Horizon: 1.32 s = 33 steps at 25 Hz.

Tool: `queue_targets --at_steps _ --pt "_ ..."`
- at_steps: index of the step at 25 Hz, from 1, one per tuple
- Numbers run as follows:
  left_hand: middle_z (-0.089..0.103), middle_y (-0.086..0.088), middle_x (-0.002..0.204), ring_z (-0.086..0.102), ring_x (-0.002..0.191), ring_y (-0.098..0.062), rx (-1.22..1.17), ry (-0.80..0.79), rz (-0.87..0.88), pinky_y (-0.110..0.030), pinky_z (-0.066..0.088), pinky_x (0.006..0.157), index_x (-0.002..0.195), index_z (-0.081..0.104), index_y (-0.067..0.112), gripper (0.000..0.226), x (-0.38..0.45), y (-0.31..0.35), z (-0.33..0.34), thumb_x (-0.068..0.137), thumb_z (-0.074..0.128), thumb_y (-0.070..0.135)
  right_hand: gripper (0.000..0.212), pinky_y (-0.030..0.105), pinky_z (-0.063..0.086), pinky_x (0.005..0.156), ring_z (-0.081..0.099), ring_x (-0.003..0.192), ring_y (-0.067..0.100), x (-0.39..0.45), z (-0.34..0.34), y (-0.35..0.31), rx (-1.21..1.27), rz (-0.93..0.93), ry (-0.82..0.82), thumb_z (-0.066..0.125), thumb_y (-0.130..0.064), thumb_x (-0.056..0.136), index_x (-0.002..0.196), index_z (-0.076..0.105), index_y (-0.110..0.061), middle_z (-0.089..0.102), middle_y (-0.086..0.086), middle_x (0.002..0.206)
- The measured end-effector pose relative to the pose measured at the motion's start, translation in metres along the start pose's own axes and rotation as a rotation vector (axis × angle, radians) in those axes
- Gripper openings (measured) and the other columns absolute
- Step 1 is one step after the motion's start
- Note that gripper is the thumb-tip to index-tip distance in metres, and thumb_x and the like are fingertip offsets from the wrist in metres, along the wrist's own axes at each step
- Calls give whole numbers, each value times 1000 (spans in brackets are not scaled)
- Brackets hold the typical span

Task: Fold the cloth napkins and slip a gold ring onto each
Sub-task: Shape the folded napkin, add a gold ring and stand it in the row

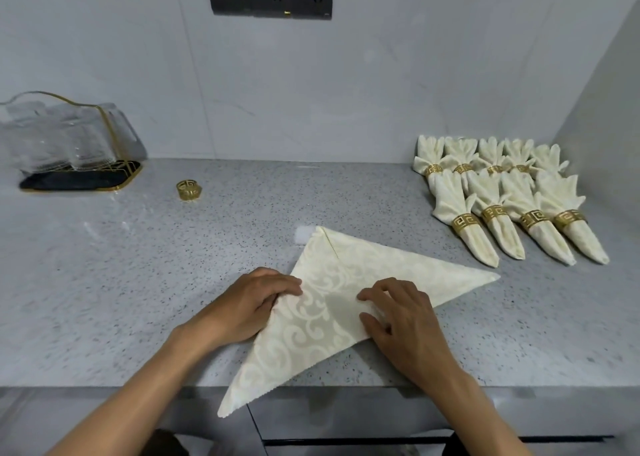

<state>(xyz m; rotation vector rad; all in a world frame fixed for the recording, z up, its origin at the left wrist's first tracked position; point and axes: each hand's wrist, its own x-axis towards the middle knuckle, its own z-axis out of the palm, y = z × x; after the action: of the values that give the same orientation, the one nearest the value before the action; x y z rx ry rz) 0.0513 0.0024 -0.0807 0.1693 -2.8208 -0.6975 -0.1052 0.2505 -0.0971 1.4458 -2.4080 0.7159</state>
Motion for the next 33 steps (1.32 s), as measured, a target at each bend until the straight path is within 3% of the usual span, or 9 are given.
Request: queue_targets --at_steps 3,7,10,13,16,20,27,31,33 --pt "54 21 131 43 126 3 -119 -124 -51 -23 39 106 122 61 36 35 -3 -3 -14 96 53 14 7 35 44 75 52 93 19 1 -1 0 -60 -54 13 65 -26 90 96 69 -24 57 -7 105" --pt "55 19 134 48 127 0 -240 -264 -104 -27 43 105 112 62 42 22 1 2 -27 93 63 31 16 32 38 69 43 76 15 4 -4 -4 -94 -119 -25 52 -27 95 89 66 -26 57 -11 85" --pt "68 9 108 64 104 -11 -320 -89 -238 -30 52 87 104 67 34 17 6 12 -18 93 65 22 23 29 33 65 40 69 12 10 -9 -8 -38 -31 -94 48 -28 93 74 62 -25 57 -11 69" --pt "63 4 64 56 61 -5 -230 142 -423 -27 44 64 70 67 19 29 17 30 -4 95 60 30 47 35 32 55 37 52 15 17 -22 -15 195 96 -153 39 -38 96 57 47 -14 46 -1 50" --pt "58 6 54 48 51 -6 -279 231 -528 -22 37 57 61 65 14 31 28 38 2 90 66 26 51 29 46 61 55 59 10 20 -30 -19 314 259 -197 43 -61 94 73 64 -19 60 -5 62" --pt "70 4 67 62 61 -6 -281 294 -607 -17 43 58 75 72 22 13 31 46 4 87 69 22 26 24 45 68 58 78 6 20 -23 -24 204 384 -183 62 -50 90 109 60 -32 60 -14 86" --pt "72 8 83 67 81 -15 -184 308 -606 -34 56 74 86 73 21 9 30 48 1 81 67 17 20 23 41 57 52 63 8 14 -3 -26 102 321 -14 69 -35 88 74 61 -23 53 -11 76" --pt "32 6 156 28 143 -17 300 62 -139 -40 23 116 147 38 23 56 46 37 3 93 48 16 21 26 38 59 49 66 11 14 0 -25 68 267 1 68 -32 88 73 58 -22 51 -10 75" --pt "7 5 164 1 151 -14 321 -105 -43 -40 1 121 156 20 20 56 68 33 3 101 34 21 20 27 38 60 48 69 11 13 0 -25 60 260 0 67 -33 89 74 58 -22 50 -10 77"
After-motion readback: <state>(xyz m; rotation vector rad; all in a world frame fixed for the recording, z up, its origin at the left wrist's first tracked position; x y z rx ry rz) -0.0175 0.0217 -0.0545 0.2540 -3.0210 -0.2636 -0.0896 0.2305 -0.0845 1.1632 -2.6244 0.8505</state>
